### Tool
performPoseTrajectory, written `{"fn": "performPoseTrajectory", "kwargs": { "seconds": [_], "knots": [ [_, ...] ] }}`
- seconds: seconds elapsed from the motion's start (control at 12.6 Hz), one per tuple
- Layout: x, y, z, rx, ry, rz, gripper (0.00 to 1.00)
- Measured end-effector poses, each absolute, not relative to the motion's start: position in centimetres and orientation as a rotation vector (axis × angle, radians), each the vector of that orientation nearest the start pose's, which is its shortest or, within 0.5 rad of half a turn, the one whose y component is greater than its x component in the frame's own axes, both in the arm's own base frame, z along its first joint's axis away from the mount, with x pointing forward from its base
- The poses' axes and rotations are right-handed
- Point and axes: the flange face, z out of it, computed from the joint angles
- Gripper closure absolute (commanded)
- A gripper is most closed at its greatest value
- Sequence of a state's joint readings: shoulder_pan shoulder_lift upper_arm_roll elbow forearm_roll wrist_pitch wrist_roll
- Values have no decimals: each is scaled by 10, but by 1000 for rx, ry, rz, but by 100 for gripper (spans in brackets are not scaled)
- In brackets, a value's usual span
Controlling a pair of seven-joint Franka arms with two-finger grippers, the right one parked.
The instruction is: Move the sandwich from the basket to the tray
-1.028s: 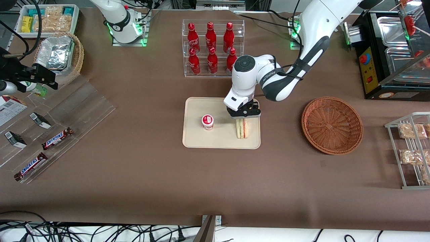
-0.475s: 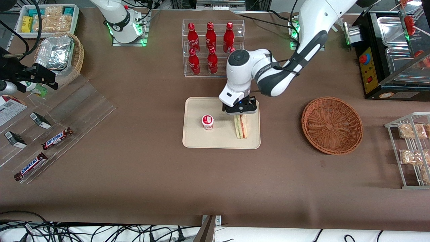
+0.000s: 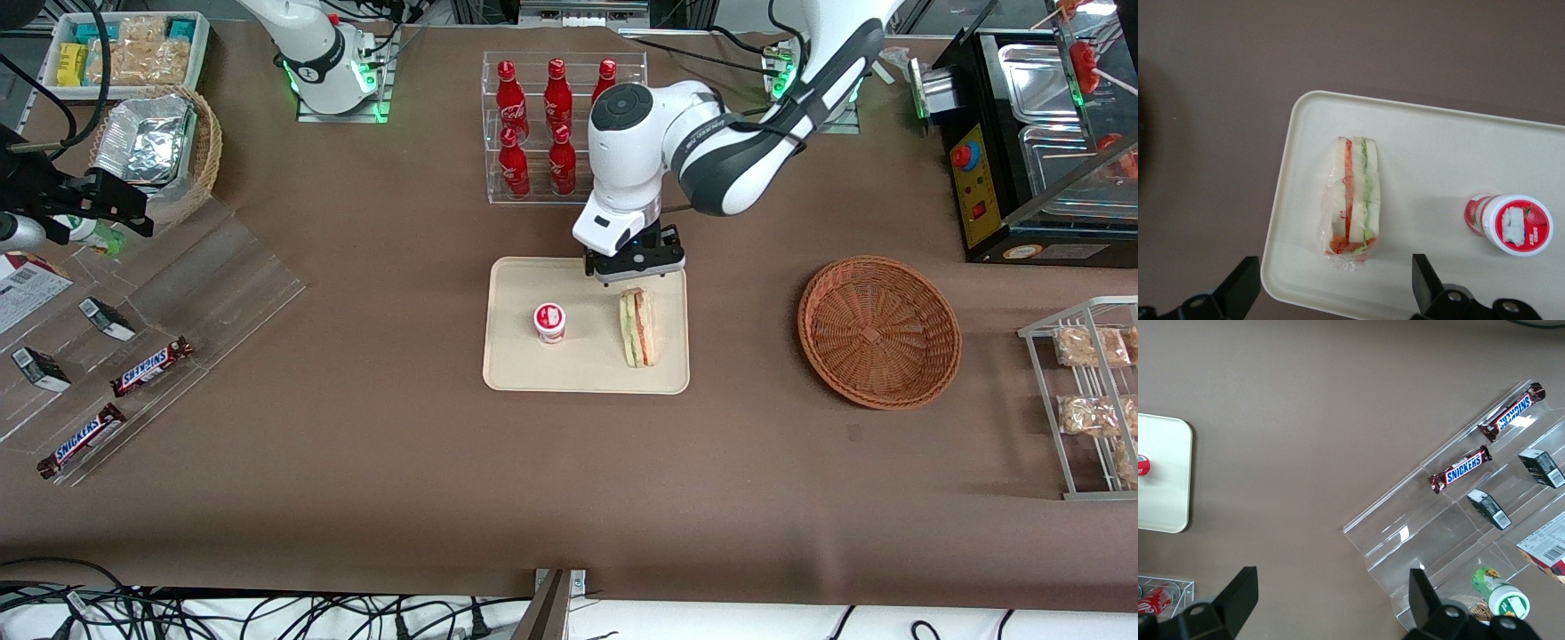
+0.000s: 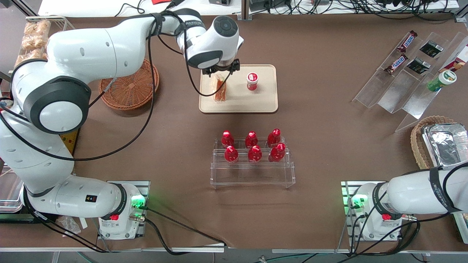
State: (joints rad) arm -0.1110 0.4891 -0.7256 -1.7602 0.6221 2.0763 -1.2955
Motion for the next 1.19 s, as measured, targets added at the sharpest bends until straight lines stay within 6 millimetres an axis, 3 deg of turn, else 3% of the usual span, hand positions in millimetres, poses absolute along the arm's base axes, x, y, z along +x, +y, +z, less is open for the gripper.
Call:
{"fn": "performPoseTrajectory", "kwargs": {
  "seconds": [0.4, 0.63, 0.87, 1.19],
  "knots": [
    [516, -422, 418, -2970, -457, -220, 0],
    [534, -409, 444, -2967, -512, -229, 0],
    [563, -375, 480, -2978, -520, -200, 0],
    [611, -287, 514, -3024, -430, -54, 0]
  ]
}}
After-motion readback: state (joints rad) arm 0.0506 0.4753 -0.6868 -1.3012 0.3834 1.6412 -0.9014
